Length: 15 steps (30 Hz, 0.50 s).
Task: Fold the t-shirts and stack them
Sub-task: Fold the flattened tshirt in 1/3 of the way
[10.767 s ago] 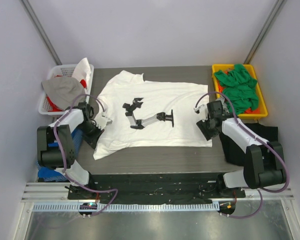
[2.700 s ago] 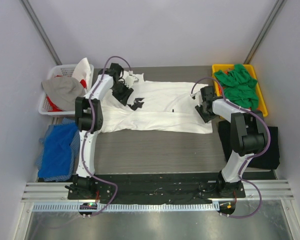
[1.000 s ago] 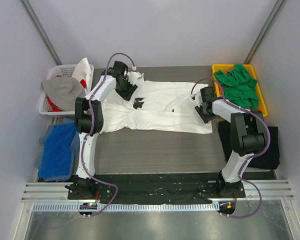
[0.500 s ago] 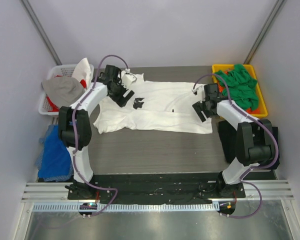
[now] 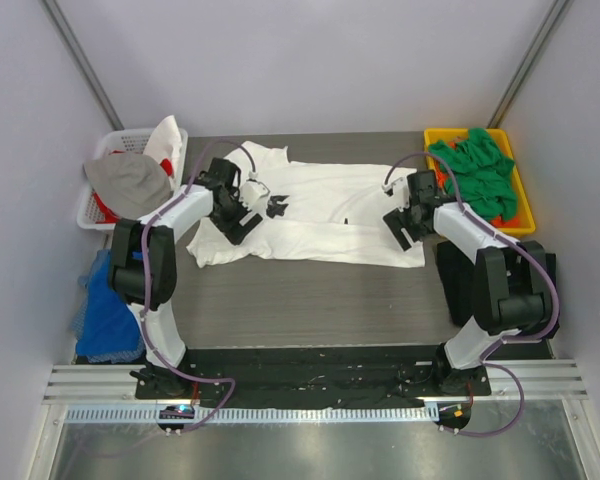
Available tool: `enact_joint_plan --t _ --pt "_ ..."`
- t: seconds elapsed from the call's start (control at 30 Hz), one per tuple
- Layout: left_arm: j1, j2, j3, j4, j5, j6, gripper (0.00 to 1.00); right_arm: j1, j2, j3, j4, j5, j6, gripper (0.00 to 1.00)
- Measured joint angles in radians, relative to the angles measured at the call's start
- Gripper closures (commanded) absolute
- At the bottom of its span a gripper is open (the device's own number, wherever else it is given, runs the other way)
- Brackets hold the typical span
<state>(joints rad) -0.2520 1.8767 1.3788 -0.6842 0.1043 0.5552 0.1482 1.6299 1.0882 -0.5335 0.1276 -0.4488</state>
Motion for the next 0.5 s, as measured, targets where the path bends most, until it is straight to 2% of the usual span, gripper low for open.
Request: enact_joint_plan --t 0.5 --pt "0.032 0.056 -0.044 0.045 -0.043 0.056 0.11 0.003 0.088 -0.046 0.023 -0.003 -0.07 0.14"
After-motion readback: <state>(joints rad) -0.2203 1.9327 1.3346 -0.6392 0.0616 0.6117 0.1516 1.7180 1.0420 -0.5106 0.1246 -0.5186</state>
